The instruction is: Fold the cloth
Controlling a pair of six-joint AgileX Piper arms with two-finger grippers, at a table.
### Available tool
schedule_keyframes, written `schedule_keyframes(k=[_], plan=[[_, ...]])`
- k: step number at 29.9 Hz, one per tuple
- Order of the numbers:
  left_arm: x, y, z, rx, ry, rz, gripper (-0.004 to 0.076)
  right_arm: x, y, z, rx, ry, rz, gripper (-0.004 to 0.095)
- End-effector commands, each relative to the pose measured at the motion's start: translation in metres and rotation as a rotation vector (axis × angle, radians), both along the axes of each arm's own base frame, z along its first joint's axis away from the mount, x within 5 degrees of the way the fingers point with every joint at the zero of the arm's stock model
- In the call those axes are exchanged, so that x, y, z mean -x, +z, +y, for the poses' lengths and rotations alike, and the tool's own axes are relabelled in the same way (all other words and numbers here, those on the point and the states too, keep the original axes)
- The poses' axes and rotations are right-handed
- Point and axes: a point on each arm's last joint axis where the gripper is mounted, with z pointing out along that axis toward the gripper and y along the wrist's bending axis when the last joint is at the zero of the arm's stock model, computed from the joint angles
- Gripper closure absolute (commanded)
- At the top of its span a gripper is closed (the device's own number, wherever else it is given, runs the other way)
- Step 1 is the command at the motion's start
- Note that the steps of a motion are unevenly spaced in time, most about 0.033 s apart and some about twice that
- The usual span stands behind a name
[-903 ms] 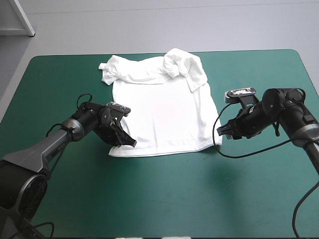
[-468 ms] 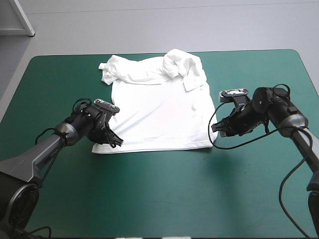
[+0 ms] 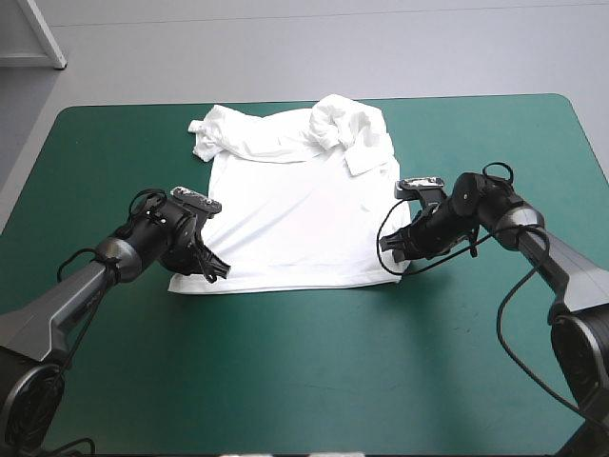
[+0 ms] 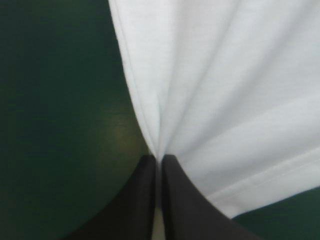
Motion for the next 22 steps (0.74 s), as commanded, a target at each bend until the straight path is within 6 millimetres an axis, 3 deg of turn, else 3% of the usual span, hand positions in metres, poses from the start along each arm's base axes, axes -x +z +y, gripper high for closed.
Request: schedule_keyframes(k=[1,11,14,19,22], plan=[[0.003,0.019,0.003,-0.001,0.004,-0.054,0.0703,-0.005,0.015,0.003,-0.030,-0.023,-0.085,0.0504],[0.008,0.035,0.006,0.010,-0.004,-0.118,0.0703,-0.010,-0.015,0.016,-0.024,-0.004,0.008,0.0520],[0.009,0.040,0.006,0.024,-0.009,-0.149,0.0703,-0.006,-0.023,0.031,-0.017,0.042,0.025,0.0608],[0.008,0.042,0.005,0.030,-0.012,-0.163,0.0703,0.001,-0.026,0.054,0.004,0.115,-0.007,0.0894],[0.007,0.043,0.005,0.035,-0.016,-0.177,0.0703,-0.001,-0.026,0.057,-0.001,0.111,-0.032,0.0921]])
